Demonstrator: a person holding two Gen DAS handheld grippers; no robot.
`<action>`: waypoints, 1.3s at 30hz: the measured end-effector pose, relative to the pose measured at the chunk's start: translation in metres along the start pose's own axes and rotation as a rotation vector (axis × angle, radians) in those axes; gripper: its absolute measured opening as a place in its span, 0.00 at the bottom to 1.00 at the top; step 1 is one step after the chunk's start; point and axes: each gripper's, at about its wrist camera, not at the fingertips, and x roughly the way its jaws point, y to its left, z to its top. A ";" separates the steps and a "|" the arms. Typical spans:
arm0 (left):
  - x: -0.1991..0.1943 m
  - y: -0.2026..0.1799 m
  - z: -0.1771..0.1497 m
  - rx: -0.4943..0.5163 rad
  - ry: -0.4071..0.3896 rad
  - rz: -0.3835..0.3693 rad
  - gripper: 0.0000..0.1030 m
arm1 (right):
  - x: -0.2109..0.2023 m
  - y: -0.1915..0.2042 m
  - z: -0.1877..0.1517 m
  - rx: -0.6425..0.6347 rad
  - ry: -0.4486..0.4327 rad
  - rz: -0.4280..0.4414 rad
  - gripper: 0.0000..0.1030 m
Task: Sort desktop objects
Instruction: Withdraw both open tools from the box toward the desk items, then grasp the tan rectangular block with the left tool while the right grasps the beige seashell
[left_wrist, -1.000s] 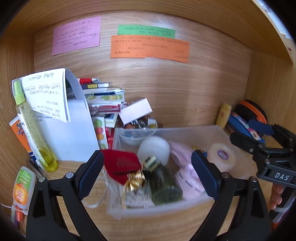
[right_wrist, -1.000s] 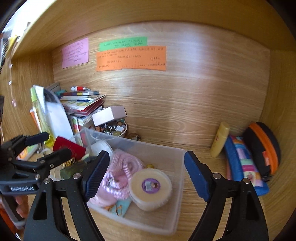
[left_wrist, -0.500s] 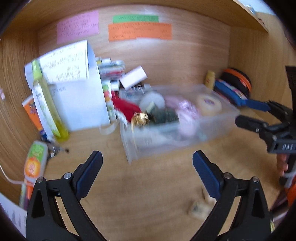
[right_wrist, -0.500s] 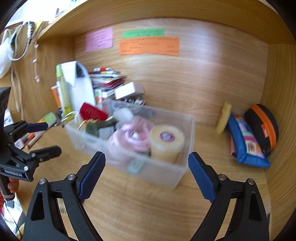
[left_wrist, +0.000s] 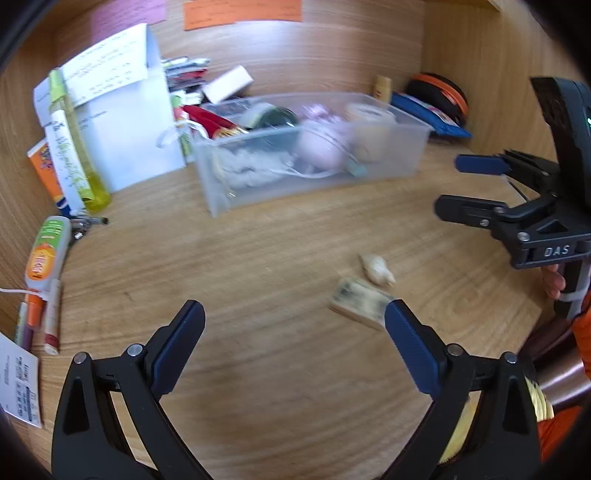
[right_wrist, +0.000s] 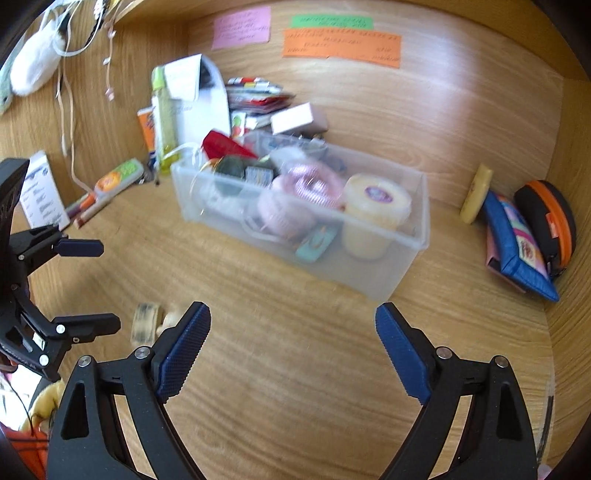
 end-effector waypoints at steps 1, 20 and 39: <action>0.002 -0.004 -0.002 0.012 0.015 -0.012 0.96 | 0.002 0.002 -0.002 -0.014 0.027 -0.004 0.87; 0.029 -0.010 0.004 0.009 0.047 -0.023 0.82 | 0.004 0.027 -0.008 -0.120 0.059 0.068 0.87; 0.018 0.014 0.000 -0.059 -0.033 -0.034 0.38 | 0.043 0.075 0.000 -0.228 0.163 0.203 0.55</action>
